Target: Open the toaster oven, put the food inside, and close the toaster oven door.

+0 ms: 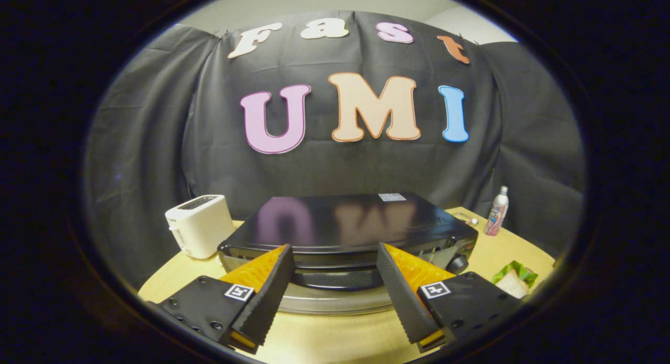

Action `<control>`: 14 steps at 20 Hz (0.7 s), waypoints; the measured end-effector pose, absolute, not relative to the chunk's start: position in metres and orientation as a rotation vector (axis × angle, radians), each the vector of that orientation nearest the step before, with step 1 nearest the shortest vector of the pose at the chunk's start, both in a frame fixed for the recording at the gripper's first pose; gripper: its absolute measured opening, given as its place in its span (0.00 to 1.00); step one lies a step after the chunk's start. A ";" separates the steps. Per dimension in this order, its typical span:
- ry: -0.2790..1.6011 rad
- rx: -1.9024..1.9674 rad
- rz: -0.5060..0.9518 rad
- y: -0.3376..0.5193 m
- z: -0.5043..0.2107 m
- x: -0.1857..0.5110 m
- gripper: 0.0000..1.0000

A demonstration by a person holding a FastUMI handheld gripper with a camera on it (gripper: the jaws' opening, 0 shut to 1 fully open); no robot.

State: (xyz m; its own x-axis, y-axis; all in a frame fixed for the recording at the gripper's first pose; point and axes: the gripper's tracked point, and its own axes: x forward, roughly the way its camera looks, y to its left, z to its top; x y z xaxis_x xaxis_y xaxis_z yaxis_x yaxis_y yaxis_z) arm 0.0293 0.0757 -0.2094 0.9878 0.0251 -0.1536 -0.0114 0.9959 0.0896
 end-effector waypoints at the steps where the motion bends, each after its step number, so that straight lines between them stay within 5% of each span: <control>1: 0.161 0.089 0.013 0.075 -0.211 0.025 1.00; 14: 0.425 0.158 -0.058 0.067 -0.247 -0.038 0.99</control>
State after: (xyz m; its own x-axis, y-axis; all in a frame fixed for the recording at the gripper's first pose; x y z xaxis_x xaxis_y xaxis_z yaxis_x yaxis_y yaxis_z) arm -0.0380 0.0666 -0.2466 0.9096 -0.0226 -0.4148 0.0887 0.9861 0.1408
